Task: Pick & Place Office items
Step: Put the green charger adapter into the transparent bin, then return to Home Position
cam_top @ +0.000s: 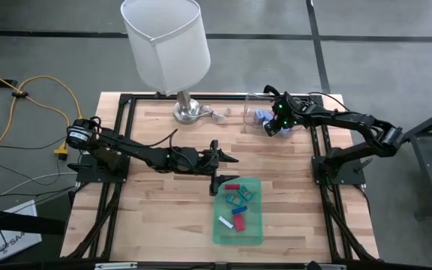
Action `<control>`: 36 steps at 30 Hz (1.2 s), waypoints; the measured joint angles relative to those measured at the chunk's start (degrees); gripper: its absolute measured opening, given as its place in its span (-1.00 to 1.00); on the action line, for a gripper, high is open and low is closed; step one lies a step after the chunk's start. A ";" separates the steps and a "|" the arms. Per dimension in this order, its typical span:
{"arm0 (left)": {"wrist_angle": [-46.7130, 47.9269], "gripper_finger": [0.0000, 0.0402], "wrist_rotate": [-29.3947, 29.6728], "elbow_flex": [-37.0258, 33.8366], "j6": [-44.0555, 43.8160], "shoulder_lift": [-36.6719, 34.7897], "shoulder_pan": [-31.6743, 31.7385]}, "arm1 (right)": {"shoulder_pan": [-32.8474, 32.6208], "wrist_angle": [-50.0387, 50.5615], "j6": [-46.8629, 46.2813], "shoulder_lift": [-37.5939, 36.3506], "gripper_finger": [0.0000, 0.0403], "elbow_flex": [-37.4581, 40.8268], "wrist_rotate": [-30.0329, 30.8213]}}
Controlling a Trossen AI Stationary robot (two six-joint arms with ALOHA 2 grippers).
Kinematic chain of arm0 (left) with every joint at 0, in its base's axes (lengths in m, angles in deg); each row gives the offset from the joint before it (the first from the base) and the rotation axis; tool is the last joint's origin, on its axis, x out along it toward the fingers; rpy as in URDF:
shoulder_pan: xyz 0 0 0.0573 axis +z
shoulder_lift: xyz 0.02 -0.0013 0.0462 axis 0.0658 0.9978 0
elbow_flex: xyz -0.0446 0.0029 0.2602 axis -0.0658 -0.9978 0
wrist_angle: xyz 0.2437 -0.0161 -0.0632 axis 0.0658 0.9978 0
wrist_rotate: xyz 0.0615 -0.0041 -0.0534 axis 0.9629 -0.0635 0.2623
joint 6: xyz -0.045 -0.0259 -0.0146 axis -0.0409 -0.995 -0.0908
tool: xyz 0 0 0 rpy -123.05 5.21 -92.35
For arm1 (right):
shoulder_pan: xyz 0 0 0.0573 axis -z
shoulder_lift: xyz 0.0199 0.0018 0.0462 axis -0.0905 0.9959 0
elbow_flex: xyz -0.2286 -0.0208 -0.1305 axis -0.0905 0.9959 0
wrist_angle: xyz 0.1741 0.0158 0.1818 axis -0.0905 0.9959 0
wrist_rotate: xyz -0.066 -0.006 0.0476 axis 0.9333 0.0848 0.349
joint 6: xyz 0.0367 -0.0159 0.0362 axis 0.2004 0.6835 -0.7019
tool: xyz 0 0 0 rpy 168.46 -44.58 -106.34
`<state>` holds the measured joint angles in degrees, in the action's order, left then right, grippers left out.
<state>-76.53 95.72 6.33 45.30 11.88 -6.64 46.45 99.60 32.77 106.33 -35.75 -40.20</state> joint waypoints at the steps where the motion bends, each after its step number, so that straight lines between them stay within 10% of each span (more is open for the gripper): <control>1: 0.00 0.25 0.00 0.00 0.00 0.00 0.00 | 0.00 0.00 -0.03 0.00 -0.12 0.00 0.00; 36: 1.98 0.25 0.02 0.00 0.02 -0.28 0.00 | -0.02 2.47 1.40 -5.68 0.00 -5.63 -6.35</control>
<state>-74.54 95.73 6.33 45.32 11.60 -6.64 46.42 102.07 34.17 100.65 -41.38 -46.55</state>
